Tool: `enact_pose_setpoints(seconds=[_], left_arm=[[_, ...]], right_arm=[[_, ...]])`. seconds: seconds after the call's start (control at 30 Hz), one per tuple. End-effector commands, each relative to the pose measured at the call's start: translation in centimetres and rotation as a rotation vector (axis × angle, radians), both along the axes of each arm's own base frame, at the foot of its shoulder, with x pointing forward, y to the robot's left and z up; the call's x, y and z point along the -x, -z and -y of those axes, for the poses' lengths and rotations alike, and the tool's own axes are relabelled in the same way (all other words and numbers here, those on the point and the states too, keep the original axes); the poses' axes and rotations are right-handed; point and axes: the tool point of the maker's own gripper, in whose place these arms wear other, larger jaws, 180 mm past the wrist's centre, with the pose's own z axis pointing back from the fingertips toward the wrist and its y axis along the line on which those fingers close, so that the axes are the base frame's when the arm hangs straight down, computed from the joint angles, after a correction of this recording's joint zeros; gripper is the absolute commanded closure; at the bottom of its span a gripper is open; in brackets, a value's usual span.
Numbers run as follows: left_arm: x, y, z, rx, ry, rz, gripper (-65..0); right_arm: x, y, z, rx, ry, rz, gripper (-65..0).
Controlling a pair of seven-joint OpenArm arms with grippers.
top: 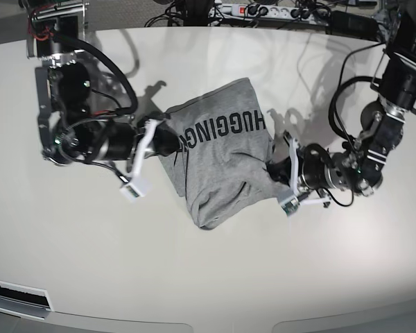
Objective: Layout the t-shirt on the table in an organized manner, then fold the t-shirt properly
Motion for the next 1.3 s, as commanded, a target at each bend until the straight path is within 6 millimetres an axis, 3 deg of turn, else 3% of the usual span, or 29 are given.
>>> enact_pose_setpoints(seconds=[0.0, 0.17, 0.27, 0.4, 0.6, 0.7, 0.9, 1.13, 1.27], left_arm=[[-1.9, -2.4, -0.4, 0.035, -0.016, 0.051, 0.0], [-2.3, -3.9, -2.3, 0.09, -0.101, -0.01, 0.0], [-2.6, -5.1, -3.2, 0.141, -0.158, -0.056, 0.0], [-2.8, -7.6, -4.7, 0.254, -0.251, -0.131, 0.0], [-3.6, -10.9, -6.9, 0.382, -0.332, -0.134, 0.0], [-3.1, -10.4, -7.1, 0.392, -0.344, -0.146, 0.0], [-0.1, -7.2, -6.9, 0.387, -0.363, -0.23, 0.0], [3.0, -4.4, -6.9, 0.377, -0.382, -0.312, 0.0], [3.9, -3.8, -6.8, 0.384, -0.387, -0.337, 0.0]], right_arm=[[-1.8, -2.1, 0.6, -0.042, 0.041, 0.08, 0.0], [-2.8, -0.3, 4.7, 0.027, 0.247, 0.117, 0.0], [-3.2, 1.3, 5.8, 0.078, 0.293, 0.11, 0.0], [-2.1, 3.6, 5.7, 0.073, 0.27, 0.044, 0.0], [-1.3, 4.9, 3.6, 0.002, 0.258, 0.016, 0.0], [-0.9, 5.3, 2.1, -0.022, 0.241, -0.005, 0.0], [0.7, 5.8, -1.4, -0.019, 0.131, -0.041, 0.0], [4.2, 7.8, -1.5, 0.039, 0.063, -0.153, 0.0], [5.1, 7.4, -1.5, 0.045, 0.056, -0.144, 0.0]])
